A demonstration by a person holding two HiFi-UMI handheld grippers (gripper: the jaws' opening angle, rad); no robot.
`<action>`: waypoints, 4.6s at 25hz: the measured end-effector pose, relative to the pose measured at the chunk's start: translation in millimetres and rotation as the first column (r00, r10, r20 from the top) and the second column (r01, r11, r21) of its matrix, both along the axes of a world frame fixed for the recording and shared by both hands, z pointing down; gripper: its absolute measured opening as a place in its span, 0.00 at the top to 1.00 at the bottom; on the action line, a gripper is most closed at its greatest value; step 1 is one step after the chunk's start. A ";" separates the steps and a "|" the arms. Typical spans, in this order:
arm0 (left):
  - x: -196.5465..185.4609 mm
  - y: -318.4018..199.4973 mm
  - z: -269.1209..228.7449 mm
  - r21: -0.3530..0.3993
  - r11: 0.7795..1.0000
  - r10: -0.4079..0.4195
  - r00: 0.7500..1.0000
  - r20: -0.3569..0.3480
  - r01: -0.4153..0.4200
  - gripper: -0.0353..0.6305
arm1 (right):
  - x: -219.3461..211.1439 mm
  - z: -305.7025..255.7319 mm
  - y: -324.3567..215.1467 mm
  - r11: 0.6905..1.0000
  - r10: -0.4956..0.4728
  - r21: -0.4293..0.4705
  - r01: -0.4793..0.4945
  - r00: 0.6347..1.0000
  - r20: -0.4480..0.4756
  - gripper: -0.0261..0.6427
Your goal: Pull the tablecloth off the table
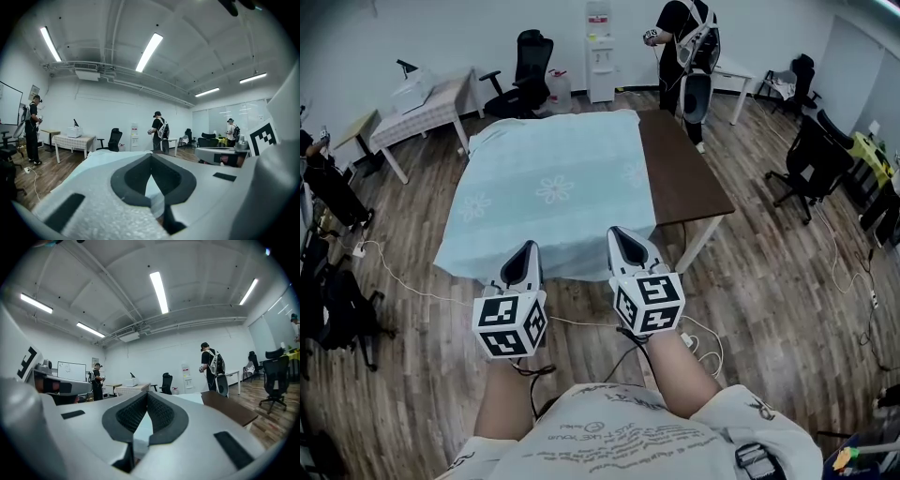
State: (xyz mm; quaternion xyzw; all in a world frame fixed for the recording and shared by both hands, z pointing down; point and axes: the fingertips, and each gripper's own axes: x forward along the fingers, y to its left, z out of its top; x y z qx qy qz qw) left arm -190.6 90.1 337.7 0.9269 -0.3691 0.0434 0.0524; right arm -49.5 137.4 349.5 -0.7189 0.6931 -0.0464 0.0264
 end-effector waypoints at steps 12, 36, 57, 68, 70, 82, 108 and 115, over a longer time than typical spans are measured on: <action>23.4 15.0 18.0 -0.027 0.996 -0.079 0.997 0.025 0.080 0.93 | 37.0 9.0 14.7 0.999 -0.039 -0.010 0.039 0.999 0.001 0.94; 139.8 -82.6 57.2 -0.097 0.995 -0.004 1.000 -0.017 0.002 0.93 | 126.4 44.4 -73.8 0.996 -0.047 -0.078 0.045 0.998 -0.034 0.94; 222.4 -302.7 73.7 -0.169 0.983 -0.082 0.996 -0.018 0.078 0.93 | 210.4 50.2 -296.1 0.982 -0.126 -0.147 0.114 0.990 -0.070 0.94; 202.0 -352.5 104.1 -0.269 0.949 -0.170 0.985 -0.009 0.161 0.93 | 231.6 61.9 -361.1 0.972 -0.152 -0.194 0.134 0.985 -0.079 0.94; 194.7 -362.4 109.0 -0.275 0.940 -0.213 0.977 -0.001 0.204 0.93 | 235.9 65.8 -377.0 0.969 -0.169 -0.197 0.152 0.983 -0.075 0.94; 157.3 -404.2 138.1 -0.292 0.813 -0.493 0.863 0.111 0.503 0.93 | 244.6 90.6 -455.6 0.924 -0.328 -0.234 0.303 0.942 -0.074 0.94; 61.9 -449.4 305.6 -0.370 0.512 -0.622 0.632 0.462 0.775 0.55 | 388.0 257.5 -625.5 0.792 -0.444 -0.524 0.313 0.885 -0.141 0.72; 65.7 -464.5 343.6 -0.421 0.477 -0.577 0.636 0.513 0.772 0.46 | 426.4 297.6 -683.6 0.756 -0.447 -0.589 0.285 0.882 -0.147 0.61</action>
